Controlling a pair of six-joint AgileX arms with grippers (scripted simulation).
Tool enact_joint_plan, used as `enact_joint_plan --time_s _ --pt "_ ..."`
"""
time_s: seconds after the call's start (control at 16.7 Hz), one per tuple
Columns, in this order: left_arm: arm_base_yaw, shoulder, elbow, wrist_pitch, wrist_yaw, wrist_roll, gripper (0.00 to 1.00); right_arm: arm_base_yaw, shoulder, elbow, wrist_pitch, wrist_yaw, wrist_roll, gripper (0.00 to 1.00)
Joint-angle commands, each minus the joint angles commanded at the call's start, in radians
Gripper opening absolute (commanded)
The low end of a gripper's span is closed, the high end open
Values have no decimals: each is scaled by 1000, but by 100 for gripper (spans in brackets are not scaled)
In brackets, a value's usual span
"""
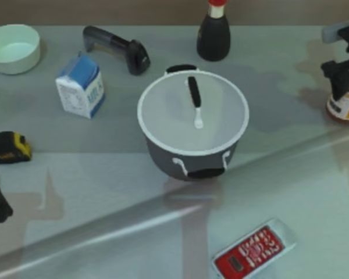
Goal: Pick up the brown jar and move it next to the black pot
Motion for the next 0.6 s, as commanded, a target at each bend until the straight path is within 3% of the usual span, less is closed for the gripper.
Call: enact_joint_plan --time_s 0.12,0.18,0.6 --pt "0 0 0 0 0 0 100 0 0 0 0 0 0 2" --pt "0 0 0 0 0 0 100 0 0 0 0 0 0 0" --pt "0 0 0 0 0 0 100 0 0 0 0 0 0 0"
